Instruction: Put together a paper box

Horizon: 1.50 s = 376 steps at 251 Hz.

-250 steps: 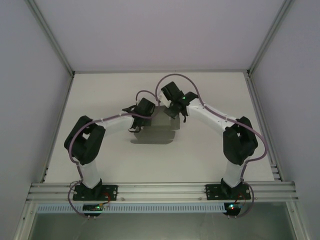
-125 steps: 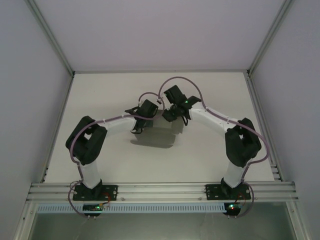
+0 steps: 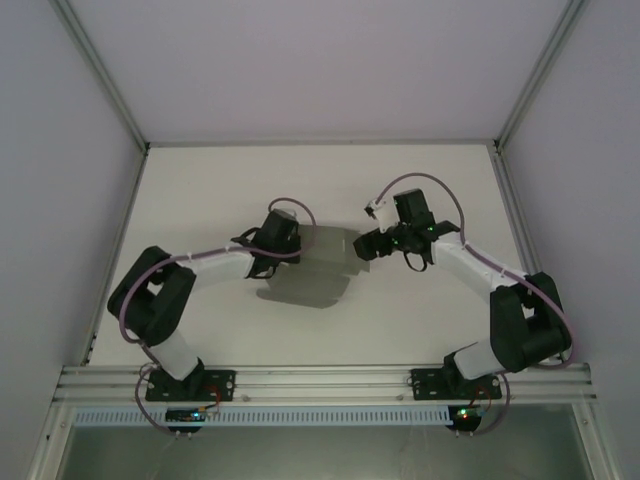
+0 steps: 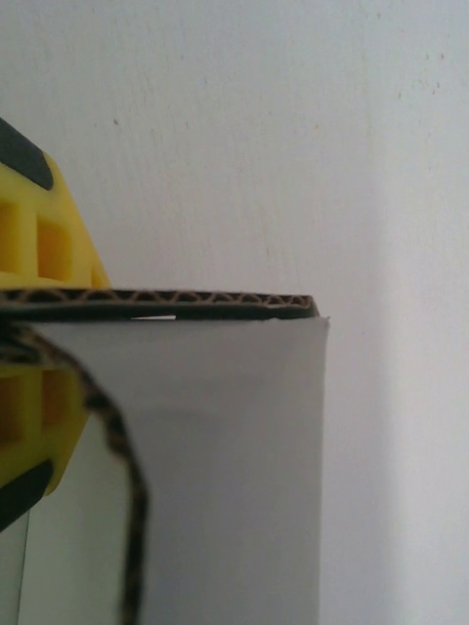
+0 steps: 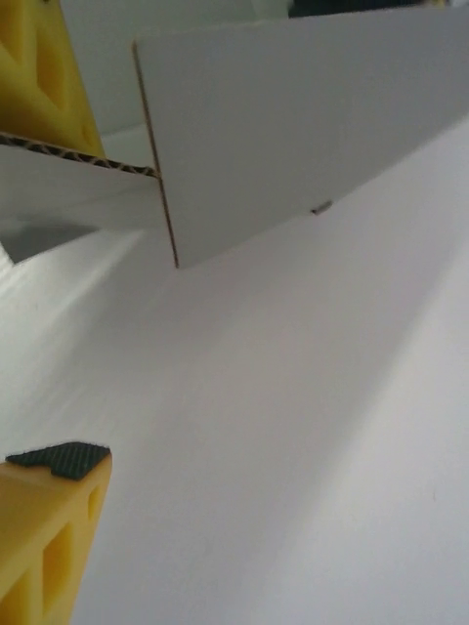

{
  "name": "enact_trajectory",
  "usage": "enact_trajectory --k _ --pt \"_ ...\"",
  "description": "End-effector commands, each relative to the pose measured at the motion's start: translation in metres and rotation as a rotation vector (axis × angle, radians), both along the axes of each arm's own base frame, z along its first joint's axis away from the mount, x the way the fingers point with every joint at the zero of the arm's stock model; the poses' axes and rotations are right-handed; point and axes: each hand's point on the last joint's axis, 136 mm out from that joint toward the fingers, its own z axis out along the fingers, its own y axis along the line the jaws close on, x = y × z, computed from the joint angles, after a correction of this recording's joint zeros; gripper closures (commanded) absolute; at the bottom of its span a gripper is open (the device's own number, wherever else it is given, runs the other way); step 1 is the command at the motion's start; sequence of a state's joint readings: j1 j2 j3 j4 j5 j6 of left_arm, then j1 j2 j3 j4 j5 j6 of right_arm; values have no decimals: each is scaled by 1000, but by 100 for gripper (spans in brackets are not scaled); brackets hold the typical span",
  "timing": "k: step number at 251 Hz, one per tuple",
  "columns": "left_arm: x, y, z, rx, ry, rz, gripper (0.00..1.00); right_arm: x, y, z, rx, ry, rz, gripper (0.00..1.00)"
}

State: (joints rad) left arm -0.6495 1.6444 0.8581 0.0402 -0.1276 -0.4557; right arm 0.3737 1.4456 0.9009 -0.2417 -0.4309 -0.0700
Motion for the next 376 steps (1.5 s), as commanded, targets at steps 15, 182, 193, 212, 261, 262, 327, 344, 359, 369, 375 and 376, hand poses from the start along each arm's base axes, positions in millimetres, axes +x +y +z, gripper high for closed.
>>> enact_trajectory --k 15,182,193,212,261,262,327,344,359,369,375,376 --pt "3 -25 45 -199 -134 -129 100 -14 37 41 238 -19 183 49" --pt "16 -13 83 -419 -253 -177 96 -36 29 90 278 -126 212 63" --pt "19 -5 77 -384 -237 -125 95 -27 19 85 220 -142 142 55" --pt "21 6 68 -338 -223 -66 95 -19 6 84 158 -175 55 32" --pt "20 18 56 -287 -208 -12 94 -5 -20 111 130 -320 -122 1" --pt "20 18 56 -285 -206 -10 94 -4 -20 111 133 -322 -126 1" --pt "20 16 52 -260 -198 -15 94 19 -1 127 195 -309 -146 1" --pt "19 16 50 -254 -193 -9 94 23 10 122 197 -283 -114 1" --pt "20 16 50 -252 -192 -6 94 22 21 116 190 -269 -69 1" --pt "20 16 49 -248 -193 -8 94 21 28 110 175 -265 -39 1" --pt "19 15 48 -244 -194 -13 94 21 32 105 159 -261 -29 1" --pt "19 15 48 -244 -193 -14 94 22 32 104 157 -261 -30 1"
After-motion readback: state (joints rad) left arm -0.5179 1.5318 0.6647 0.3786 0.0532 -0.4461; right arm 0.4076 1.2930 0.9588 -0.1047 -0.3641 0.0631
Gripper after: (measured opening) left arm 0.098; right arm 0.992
